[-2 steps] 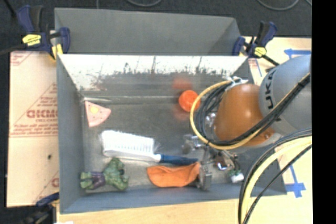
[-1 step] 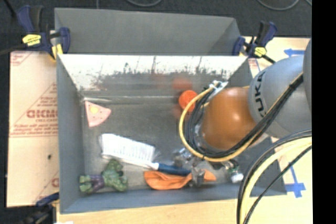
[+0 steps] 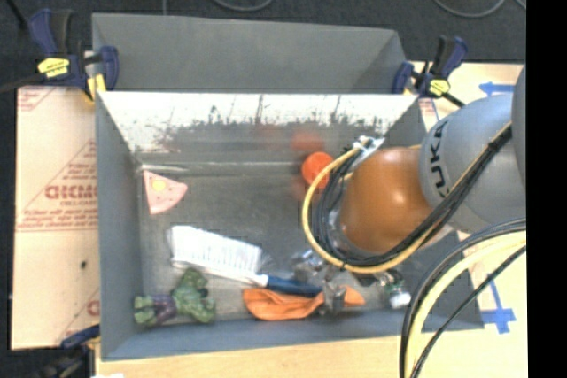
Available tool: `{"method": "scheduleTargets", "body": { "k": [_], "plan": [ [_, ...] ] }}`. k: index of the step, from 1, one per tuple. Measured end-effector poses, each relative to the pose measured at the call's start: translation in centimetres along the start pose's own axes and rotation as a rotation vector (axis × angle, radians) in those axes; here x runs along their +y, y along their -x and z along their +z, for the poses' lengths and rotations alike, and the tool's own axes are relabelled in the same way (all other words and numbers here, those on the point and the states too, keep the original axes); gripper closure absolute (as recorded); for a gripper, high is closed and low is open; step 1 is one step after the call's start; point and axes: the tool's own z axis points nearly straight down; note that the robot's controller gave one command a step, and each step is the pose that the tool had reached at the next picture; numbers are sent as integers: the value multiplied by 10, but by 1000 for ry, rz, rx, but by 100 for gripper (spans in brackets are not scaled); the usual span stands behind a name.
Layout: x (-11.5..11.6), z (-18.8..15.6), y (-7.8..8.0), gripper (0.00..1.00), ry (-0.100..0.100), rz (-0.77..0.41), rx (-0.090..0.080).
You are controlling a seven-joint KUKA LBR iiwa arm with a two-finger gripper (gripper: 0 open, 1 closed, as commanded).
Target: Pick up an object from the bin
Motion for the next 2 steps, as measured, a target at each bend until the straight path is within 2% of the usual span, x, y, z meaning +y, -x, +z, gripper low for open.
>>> {"method": "scheduleTargets", "body": {
  "k": [1, 2],
  "plan": [
    [-5, -37, 6, 100, 2, -7, 3],
    [-22, -50, 7, 100, -7, -15, -13]
  ]
}}
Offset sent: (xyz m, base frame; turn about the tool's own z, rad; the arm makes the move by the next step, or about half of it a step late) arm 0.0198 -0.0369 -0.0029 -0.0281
